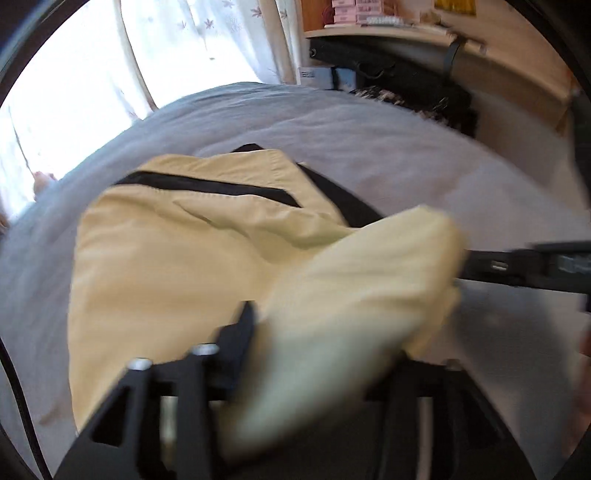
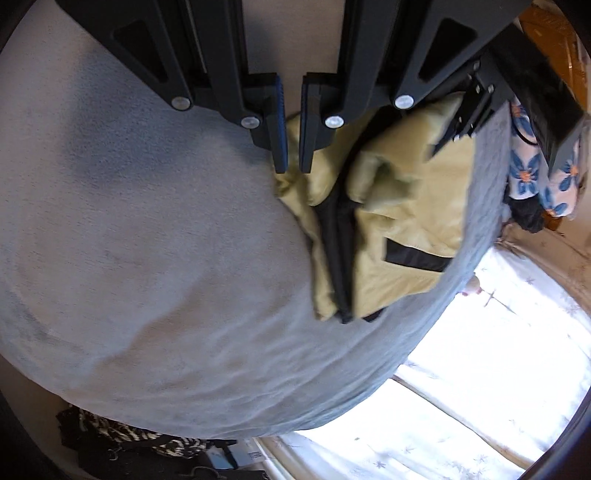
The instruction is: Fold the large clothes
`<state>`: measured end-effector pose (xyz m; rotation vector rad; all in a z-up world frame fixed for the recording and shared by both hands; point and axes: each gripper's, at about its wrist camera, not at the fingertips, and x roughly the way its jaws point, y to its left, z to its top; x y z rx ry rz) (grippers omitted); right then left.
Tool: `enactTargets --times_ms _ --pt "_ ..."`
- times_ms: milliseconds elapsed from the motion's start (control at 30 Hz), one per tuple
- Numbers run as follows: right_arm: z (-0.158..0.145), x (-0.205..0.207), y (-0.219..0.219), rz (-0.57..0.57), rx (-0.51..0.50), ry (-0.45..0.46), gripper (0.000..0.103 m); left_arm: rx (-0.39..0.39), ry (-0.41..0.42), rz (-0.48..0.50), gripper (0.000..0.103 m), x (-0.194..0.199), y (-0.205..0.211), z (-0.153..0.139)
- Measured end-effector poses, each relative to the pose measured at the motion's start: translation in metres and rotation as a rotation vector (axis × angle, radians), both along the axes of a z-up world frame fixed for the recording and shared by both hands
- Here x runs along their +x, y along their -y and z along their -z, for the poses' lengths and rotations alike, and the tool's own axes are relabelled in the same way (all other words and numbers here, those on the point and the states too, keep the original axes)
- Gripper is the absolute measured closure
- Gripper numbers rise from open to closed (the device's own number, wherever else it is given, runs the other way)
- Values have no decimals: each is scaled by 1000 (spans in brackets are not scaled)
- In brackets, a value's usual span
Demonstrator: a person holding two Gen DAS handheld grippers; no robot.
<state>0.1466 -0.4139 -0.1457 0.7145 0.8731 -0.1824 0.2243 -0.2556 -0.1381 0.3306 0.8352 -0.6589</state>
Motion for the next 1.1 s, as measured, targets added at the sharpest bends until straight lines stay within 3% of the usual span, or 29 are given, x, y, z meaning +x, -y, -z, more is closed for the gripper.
enactTargets --times_ms 133,333,500,667,733,933,1100 --pt "-11 8 -2 -26 24 56 75 -123 -35 -13 40 -13 -38 -25" --pt "-33 13 -1 -23 42 119 75 -231 -51 -220 39 -5 -111 -47" --pt "-45 29 3 -52 81 133 74 -296 -126 -418 39 30 -161 -38" --pt "-24 64 -1 -164 156 -12 70 -236 -242 -519 39 56 -175 -3" --pt "-8 74 0 -179 197 -90 70 -266 -278 -536 39 55 -178 6" --pt "5 81 -2 -253 316 -105 68 -287 -307 -532 39 55 -177 16" --pt "29 99 -12 -294 264 -193 72 -256 -301 -518 39 48 -165 14"
